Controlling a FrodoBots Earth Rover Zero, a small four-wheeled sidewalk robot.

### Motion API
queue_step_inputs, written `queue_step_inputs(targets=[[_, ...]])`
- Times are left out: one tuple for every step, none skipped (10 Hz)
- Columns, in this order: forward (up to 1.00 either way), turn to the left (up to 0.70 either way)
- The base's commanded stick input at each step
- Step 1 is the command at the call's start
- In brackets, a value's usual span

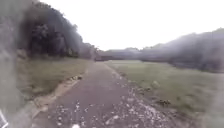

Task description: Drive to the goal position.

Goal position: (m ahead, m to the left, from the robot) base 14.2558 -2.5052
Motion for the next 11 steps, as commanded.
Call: queue_step_inputs(targets=[[1.00,0.00],[1.00,0.00],[1.00,0.00],[1.00,0.00],[1.00,0.00],[1.00,0.00],[1.00,0.00],[1.00,0.00],[1.00,0.00],[1.00,0.00],[1.00,0.02]])
